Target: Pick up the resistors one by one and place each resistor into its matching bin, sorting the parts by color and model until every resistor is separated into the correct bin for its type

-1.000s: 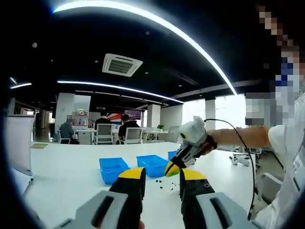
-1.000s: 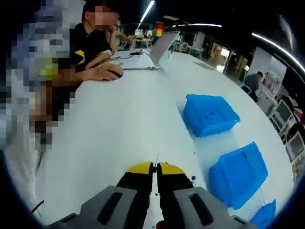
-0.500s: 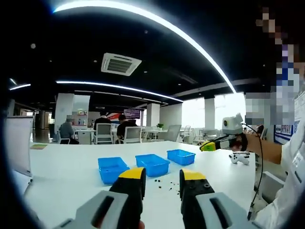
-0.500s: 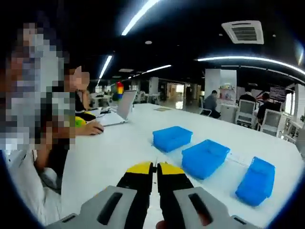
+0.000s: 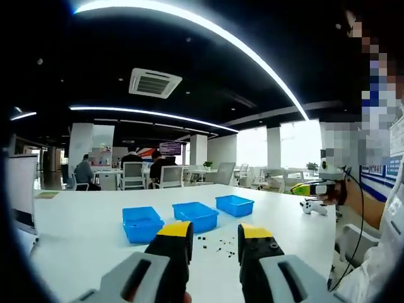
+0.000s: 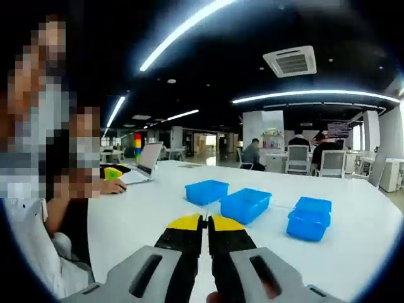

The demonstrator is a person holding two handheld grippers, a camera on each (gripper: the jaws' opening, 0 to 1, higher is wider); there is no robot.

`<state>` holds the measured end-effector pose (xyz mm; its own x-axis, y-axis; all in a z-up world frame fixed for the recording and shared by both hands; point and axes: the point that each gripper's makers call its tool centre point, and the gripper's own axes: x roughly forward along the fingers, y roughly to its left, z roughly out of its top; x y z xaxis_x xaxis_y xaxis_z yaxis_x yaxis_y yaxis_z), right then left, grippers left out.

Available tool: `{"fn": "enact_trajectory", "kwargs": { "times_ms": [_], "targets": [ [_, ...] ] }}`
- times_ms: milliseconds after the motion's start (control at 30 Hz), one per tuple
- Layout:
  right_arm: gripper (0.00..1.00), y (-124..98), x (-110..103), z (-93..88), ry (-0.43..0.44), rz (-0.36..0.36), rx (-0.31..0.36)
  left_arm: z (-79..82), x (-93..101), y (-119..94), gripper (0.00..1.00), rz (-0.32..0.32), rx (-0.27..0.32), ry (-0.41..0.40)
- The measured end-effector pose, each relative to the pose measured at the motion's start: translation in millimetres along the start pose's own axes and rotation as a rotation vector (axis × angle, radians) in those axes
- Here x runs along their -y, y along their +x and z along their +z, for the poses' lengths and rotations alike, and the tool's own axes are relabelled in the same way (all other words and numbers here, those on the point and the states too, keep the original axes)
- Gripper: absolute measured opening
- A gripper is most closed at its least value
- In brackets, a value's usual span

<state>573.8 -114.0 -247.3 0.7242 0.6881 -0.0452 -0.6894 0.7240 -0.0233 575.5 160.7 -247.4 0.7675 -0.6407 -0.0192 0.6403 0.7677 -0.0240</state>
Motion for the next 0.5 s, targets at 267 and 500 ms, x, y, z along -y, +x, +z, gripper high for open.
{"fn": "enact_trajectory", "kwargs": {
  "times_ms": [267,500],
  "targets": [
    [0.07,-3.0,-2.3,-4.0,0.018,-0.009,0.01,-1.3,-4.1,-2.2,0.3,0.008,-0.003,0.0],
    [0.07,-4.8,6.3,-2.8,0.043,-0.024,0.018,0.3,-6.1,-4.2,0.3,0.016,0.002,0.0]
  ]
}}
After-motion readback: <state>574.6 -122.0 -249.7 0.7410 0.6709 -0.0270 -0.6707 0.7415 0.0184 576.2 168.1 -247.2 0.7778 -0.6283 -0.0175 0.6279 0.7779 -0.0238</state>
